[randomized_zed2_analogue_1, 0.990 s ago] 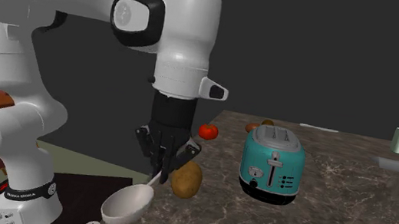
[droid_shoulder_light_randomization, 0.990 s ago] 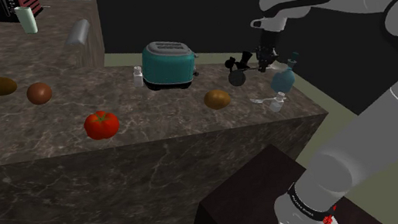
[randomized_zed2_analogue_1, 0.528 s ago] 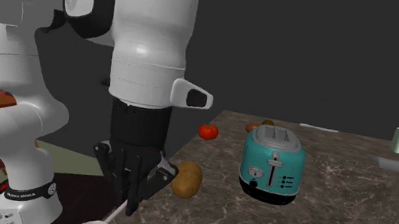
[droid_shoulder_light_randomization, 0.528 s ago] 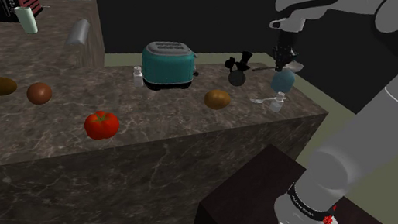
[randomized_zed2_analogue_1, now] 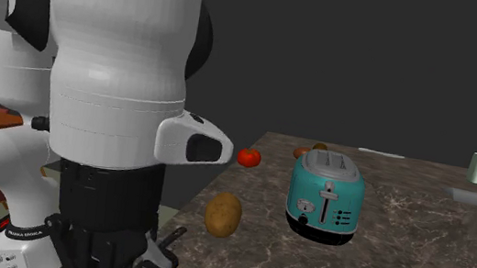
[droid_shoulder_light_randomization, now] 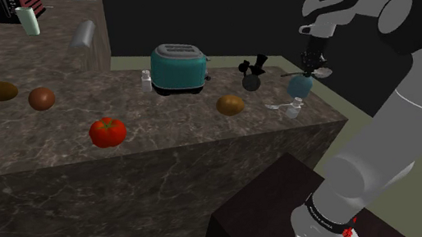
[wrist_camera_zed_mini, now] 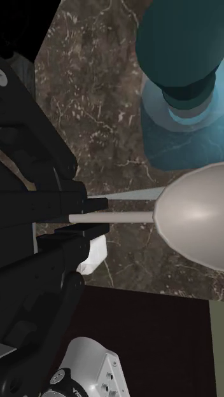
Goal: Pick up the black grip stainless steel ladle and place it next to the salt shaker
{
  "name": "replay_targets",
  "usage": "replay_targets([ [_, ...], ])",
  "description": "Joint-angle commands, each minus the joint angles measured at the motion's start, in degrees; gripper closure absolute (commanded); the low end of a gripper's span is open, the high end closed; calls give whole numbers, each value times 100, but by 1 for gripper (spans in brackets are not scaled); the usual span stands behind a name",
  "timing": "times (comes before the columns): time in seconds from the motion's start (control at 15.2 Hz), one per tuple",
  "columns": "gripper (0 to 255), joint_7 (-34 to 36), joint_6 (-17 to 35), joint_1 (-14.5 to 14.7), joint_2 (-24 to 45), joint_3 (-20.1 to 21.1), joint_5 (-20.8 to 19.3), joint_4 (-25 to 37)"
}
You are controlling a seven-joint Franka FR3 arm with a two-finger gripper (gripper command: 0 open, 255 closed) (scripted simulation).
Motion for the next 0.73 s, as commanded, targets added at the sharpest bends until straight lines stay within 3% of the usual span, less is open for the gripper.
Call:
replay_targets([
  [0.0, 255, -22, 140, -12, 27, -11, 8, -113],
  [0.66, 255, -51, 886, -35, 232, -24, 95, -675],
])
